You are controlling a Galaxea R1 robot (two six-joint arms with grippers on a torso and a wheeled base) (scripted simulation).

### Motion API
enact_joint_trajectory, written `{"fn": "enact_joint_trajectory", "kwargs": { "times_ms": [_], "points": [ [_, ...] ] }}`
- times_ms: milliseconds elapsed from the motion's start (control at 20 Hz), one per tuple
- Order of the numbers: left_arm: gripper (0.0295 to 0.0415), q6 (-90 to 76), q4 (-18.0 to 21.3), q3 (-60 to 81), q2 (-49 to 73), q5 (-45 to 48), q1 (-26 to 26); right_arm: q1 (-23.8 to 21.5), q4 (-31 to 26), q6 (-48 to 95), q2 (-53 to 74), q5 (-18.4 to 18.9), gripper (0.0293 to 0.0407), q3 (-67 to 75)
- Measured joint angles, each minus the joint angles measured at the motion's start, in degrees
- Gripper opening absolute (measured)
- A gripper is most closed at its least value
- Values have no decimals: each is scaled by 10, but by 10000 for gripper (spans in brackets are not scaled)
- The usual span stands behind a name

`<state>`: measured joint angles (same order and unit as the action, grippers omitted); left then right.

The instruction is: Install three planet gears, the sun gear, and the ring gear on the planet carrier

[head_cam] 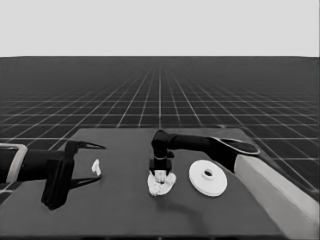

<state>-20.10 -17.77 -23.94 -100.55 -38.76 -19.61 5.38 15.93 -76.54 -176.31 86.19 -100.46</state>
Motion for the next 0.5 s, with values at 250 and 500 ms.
{"fn": "enact_joint_trajectory", "kwargs": {
  "times_ms": [250,500],
  "points": [
    [385,0,0,0,0,0,0,5,0,-22,0,0,309,0],
    [385,0,0,0,0,0,0,7,0,-51,1,0,309,-1]
  ]
}}
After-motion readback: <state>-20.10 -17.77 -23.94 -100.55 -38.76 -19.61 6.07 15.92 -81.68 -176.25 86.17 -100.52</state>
